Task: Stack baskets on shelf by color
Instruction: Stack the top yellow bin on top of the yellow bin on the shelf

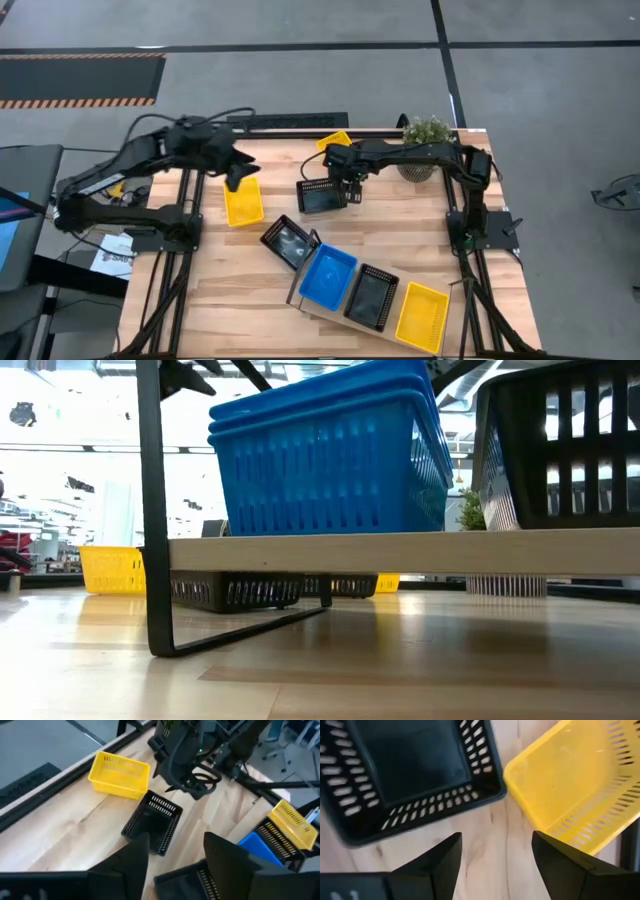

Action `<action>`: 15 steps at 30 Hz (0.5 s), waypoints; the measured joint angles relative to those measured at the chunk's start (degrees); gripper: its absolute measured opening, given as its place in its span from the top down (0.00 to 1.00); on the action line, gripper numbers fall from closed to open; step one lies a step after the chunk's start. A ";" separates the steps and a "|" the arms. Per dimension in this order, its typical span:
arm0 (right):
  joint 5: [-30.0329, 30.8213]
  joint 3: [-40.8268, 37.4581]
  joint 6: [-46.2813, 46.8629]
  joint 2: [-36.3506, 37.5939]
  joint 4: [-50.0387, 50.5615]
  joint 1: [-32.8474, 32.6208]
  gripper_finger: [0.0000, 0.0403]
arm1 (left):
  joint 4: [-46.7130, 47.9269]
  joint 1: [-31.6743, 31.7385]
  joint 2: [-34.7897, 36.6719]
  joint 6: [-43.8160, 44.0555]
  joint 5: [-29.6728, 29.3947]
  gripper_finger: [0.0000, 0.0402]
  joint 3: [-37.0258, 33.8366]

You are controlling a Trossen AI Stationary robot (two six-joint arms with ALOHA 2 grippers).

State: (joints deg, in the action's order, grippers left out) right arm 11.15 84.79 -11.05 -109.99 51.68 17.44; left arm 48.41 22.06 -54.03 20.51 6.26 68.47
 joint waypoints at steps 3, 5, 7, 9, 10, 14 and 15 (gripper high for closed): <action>-0.22 0.17 -3.29 1.47 -0.91 -0.32 0.35 | 0.65 -0.02 3.19 0.29 -1.04 0.52 0.00; -0.33 0.24 -6.36 2.05 -2.71 0.03 0.35 | 1.56 -0.02 4.72 0.32 -2.56 0.50 0.00; -0.88 0.28 -9.00 1.96 -4.03 0.80 0.35 | 1.91 -0.02 5.91 0.33 -4.09 0.50 0.01; -0.75 0.22 -11.09 1.37 -4.93 1.64 0.35 | 3.43 0.00 6.48 0.33 -5.69 0.50 0.00; -0.80 0.35 -11.88 0.60 -5.48 2.00 0.35 | 3.69 0.00 6.55 0.33 -6.19 0.50 0.00; -3.27 0.37 -12.37 -1.62 -5.05 3.13 0.35 | 6.16 0.00 6.65 0.33 -6.73 0.50 0.00; -3.38 0.49 -12.43 -2.38 -5.83 3.17 0.35 | 6.29 0.00 6.53 0.33 -6.85 0.50 0.00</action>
State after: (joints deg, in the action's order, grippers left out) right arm 7.77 85.28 -23.48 -112.36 45.85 20.62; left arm 54.69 22.06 -47.49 20.84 -0.59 68.47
